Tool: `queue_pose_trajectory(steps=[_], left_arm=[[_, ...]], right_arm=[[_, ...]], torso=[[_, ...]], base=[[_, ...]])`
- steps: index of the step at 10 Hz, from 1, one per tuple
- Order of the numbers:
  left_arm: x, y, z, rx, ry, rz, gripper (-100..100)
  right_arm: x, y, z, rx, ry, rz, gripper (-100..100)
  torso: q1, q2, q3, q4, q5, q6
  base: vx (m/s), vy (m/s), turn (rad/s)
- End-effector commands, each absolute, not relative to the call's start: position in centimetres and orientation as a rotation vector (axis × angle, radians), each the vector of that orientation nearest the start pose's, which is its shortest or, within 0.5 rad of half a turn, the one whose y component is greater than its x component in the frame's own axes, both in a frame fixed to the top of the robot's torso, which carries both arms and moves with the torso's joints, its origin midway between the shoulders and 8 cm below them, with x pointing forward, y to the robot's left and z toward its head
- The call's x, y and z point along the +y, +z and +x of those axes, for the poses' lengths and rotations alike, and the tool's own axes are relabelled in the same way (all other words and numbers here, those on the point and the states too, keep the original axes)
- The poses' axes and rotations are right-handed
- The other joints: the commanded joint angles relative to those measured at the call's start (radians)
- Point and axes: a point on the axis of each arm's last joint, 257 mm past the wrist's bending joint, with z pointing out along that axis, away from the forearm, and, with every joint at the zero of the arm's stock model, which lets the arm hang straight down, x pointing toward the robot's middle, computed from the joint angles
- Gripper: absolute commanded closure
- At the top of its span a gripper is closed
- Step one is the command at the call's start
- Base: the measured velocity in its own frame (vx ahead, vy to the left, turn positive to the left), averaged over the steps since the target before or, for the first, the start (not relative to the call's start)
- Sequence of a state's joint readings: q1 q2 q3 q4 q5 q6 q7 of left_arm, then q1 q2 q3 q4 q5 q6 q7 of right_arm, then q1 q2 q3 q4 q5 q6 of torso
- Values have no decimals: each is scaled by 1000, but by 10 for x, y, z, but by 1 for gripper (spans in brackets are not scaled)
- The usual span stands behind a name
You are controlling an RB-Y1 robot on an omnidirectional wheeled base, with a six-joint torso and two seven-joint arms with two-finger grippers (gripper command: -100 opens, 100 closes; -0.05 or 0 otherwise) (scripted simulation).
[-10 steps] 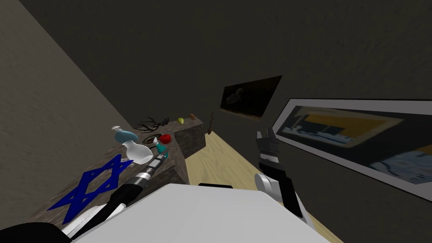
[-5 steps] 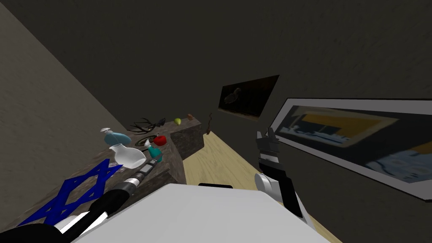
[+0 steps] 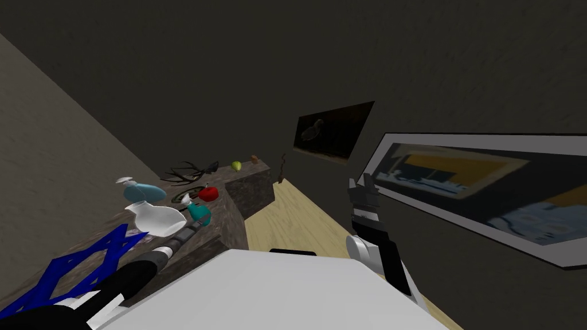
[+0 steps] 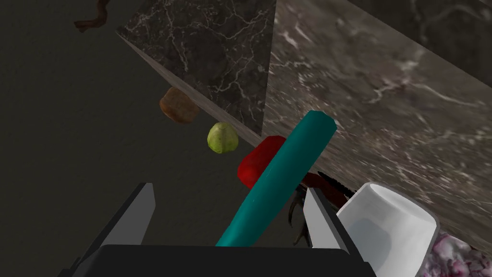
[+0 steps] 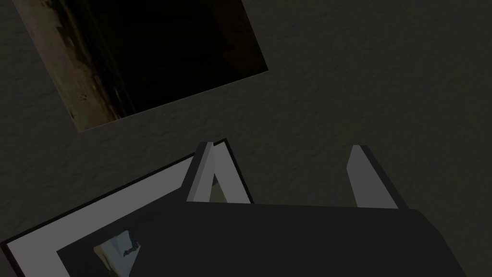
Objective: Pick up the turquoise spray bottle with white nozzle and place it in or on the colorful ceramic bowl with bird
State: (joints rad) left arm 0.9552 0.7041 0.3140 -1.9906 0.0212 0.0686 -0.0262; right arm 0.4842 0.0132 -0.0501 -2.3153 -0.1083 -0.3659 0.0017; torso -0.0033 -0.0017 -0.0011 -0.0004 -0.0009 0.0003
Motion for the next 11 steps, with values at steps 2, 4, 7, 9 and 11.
queue_pose_trajectory(steps=[2,4,7,9,11], left_arm=[[571,-265,231,1798,-90,-961,-100],[603,-263,215,1850,40,-949,-100],[634,-258,201,1892,171,-942,-100],[648,-255,195,1909,232,-937,-100],[670,-246,185,1934,333,-923,-100]], right_arm=[[-309,20,354,589,1311,794,0],[-309,20,354,589,1311,794,0],[-309,20,354,589,1311,794,0],[-309,20,354,589,1311,794,0],[-309,20,354,589,1311,794,0]], torso=[[-1,-1,0,0,0,0],[0,0,0,0,0,0],[0,0,0,0,0,0],[0,1,0,0,0,0],[0,0,0,0,0,0]], base=[[37,-58,-50],[31,-66,-73],[29,-52,-46],[19,-45,-28],[33,-59,-79]])
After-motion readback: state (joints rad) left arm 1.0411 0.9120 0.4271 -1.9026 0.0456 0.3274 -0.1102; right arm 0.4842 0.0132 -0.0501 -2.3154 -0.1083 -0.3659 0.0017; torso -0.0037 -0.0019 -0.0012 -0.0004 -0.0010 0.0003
